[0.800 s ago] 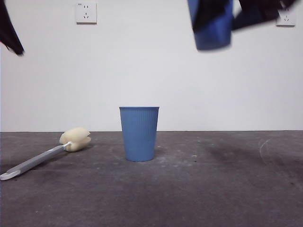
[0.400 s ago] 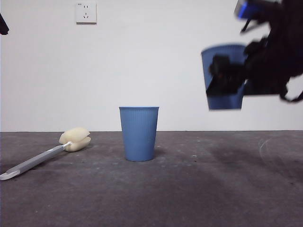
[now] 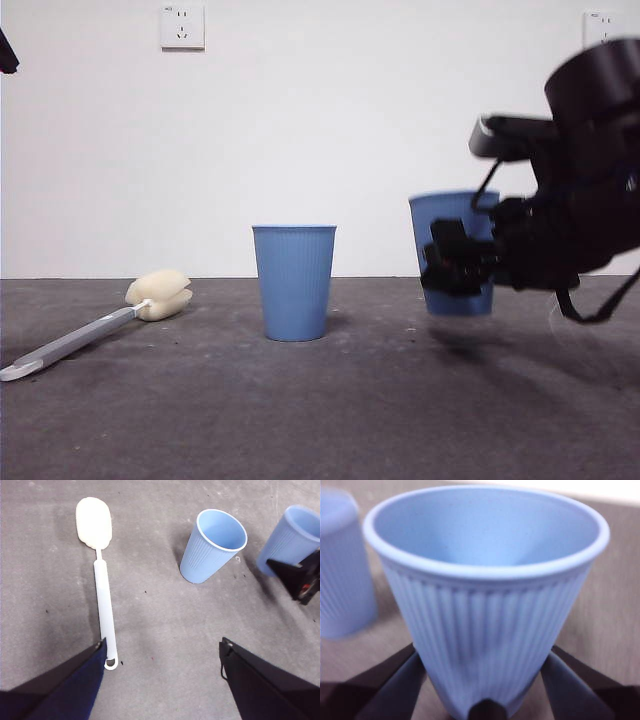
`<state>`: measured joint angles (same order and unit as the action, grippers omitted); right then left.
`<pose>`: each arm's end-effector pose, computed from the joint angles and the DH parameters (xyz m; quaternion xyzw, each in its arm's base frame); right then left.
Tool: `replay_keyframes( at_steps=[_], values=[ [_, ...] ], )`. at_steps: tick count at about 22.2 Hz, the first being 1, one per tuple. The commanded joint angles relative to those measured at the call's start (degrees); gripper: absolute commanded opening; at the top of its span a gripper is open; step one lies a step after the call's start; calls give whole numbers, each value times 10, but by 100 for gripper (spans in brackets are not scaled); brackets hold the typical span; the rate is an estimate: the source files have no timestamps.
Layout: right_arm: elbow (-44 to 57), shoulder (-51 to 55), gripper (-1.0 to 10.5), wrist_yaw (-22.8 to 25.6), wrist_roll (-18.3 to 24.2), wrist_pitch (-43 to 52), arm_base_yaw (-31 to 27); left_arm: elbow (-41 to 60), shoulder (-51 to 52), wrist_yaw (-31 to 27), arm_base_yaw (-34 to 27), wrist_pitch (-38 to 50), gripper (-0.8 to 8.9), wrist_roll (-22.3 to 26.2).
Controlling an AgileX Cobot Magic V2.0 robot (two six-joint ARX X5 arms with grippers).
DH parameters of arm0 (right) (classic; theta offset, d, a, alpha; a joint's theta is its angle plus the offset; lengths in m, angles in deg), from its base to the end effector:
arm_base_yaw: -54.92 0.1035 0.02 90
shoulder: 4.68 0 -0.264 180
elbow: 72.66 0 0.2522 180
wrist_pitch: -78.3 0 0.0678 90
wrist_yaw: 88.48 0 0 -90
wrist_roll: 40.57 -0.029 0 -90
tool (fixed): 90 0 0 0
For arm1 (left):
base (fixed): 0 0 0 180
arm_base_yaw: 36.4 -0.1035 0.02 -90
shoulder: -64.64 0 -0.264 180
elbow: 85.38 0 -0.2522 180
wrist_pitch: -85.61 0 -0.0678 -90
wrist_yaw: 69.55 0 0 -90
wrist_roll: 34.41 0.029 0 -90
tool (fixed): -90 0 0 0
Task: Pick up the cup brush,pick up the cup,insert the brush into the cup,clean the cup,put the cup brush back,put the cup back to the fixed position on the table
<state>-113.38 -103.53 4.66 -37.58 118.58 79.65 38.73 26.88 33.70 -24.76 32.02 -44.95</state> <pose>0.2603 0.1182 0.1205 -0.0627 0.1457 0.1889 0.9691 0.1252 -0.0326 0.2879 -0.0897 0.3221 -0.1764 0.9258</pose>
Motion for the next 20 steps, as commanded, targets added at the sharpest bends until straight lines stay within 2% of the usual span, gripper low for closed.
replay_keyframes(
  at_steps=[1, 12, 13, 17, 20],
  values=[
    [-2, -23, -13, -2, 1, 37, -1, 5, 1, 3, -2, 3, 377, 6],
    [-29, -103, -10, -14, 2, 57, -1, 4, 1, 3, -2, 2, 377, 7],
    [-29, -106, 19, -14, 2, 53, -1, 5, 1, 3, -2, 2, 377, 7],
    [-29, -108, 271, -16, -2, 18, 0, 5, 1, 3, -2, 2, 377, 8],
    [-29, -107, 294, -17, -2, -13, 0, 4, 1, 3, -2, 2, 377, 12]
  ],
)
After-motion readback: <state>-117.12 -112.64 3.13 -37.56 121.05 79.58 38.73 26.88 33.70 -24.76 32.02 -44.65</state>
